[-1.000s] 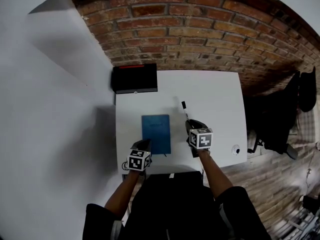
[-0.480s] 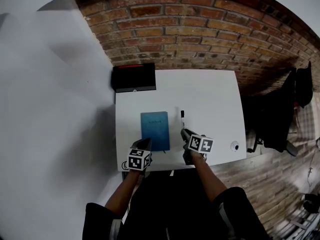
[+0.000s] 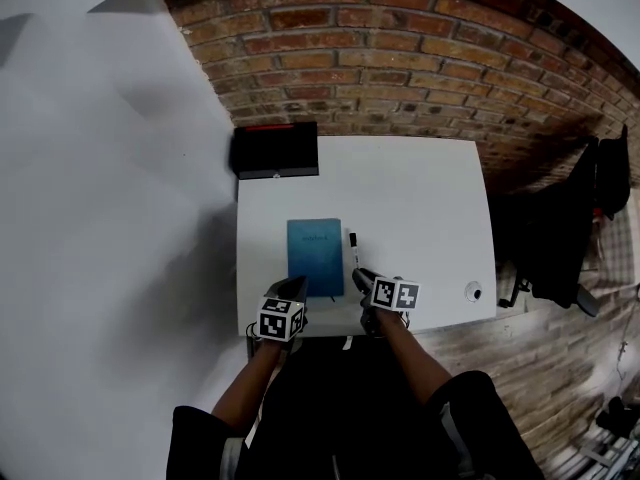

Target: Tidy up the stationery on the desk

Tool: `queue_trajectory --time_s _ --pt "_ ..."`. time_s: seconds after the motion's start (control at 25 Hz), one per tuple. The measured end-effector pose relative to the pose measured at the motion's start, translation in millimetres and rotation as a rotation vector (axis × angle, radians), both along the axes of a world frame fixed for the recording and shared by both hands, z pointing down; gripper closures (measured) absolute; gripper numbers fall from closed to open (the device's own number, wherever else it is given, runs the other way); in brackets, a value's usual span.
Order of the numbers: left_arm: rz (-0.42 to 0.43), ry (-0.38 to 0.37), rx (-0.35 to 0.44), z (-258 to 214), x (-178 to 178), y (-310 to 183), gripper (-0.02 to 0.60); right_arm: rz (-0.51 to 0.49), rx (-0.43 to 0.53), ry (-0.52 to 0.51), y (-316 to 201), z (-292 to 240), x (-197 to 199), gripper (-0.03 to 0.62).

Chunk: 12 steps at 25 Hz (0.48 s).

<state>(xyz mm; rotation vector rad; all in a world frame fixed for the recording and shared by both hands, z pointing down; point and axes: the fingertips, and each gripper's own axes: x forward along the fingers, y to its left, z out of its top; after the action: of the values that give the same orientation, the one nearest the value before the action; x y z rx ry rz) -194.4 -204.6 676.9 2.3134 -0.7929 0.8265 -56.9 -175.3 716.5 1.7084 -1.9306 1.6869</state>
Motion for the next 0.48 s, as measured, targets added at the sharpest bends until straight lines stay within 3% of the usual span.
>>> queue_trajectory --time_s 0.48 --pt "-0.030 -0.020 -0.012 2.5 -25.0 6.2 0.566 -0.026 -0.055 -0.082 0.7 16.0 -23.4 0.513"
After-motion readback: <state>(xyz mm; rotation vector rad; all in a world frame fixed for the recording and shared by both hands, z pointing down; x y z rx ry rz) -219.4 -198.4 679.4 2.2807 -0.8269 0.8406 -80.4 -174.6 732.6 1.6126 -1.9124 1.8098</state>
